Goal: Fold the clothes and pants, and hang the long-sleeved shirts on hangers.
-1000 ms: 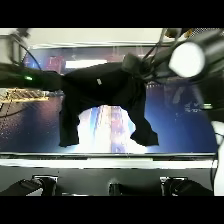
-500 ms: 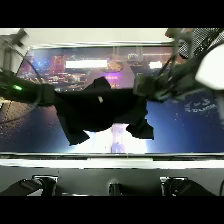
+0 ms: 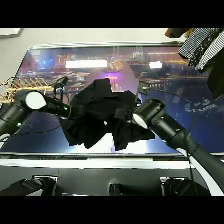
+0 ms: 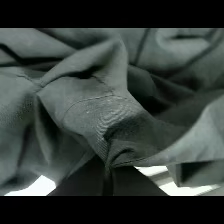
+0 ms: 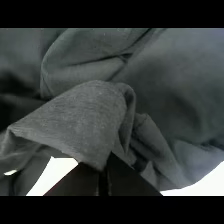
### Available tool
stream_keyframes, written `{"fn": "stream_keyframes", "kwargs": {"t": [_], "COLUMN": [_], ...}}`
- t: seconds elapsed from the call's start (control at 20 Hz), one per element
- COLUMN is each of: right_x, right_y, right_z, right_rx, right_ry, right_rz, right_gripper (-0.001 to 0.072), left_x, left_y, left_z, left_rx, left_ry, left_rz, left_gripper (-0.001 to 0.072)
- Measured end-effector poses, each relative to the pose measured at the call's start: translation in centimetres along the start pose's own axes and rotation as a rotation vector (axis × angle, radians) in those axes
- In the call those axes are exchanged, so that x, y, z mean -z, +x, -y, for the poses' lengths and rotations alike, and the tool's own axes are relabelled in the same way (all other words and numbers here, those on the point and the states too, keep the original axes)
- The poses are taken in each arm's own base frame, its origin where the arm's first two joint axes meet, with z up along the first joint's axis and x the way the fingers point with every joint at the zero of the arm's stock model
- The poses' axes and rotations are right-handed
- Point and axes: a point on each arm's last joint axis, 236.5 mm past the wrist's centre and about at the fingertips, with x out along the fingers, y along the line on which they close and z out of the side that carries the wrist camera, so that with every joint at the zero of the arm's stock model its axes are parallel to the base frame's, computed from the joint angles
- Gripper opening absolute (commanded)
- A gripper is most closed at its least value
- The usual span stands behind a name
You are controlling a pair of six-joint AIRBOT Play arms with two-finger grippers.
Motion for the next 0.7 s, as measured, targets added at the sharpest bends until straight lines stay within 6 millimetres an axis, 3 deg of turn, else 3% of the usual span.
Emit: {"fn": "stream_keyframes", "kwargs": {"t": [0.05, 0.15, 0.25, 0.3, 0.45, 0.6, 0.7], "right_x": [0.0, 0.1, 0.3, 0.3, 0.5, 0.7, 0.8], "right_y": [0.6, 1.2, 1.5, 1.6, 1.8, 1.8, 1.8], "right_z": [-0.2, -0.4, -0.6, -0.6, -0.8, -0.8, -0.9], "right_rx": [-0.006, -0.015, -0.02, -0.023, -0.029, -0.032, -0.034], "right_ry": [0.009, 0.022, 0.028, 0.031, 0.039, 0.041, 0.04], "right_rz": [0.005, 0.008, 0.008, 0.006, -0.002, -0.01, -0.014], "right_gripper": [0.0034, 0.0034, 0.0034, 0.0034, 0.0034, 0.0034, 0.0034], "left_x": [-0.2, -1.1, -2.6, -3.6, -5.7, -4.5, -3.0], "left_y": [0.5, 0.5, -0.9, -2.1, -6.9, -12.2, -15.3], "left_z": [-0.3, -1.6, -4.5, -7.0, -17.3, -27.7, -33.3], "left_rx": [-0.002, -0.008, -0.03, -0.056, -0.172, -0.3, -0.37], "left_ry": [-0.007, -0.023, -0.063, -0.094, -0.19, -0.29, -0.401], "left_rz": [0.006, 0.029, 0.076, 0.109, 0.222, 0.3, 0.366], "left_gripper": [0.0633, 0.0655, 0.0676, 0.0675, 0.0672, 0.0673, 0.0673]}}
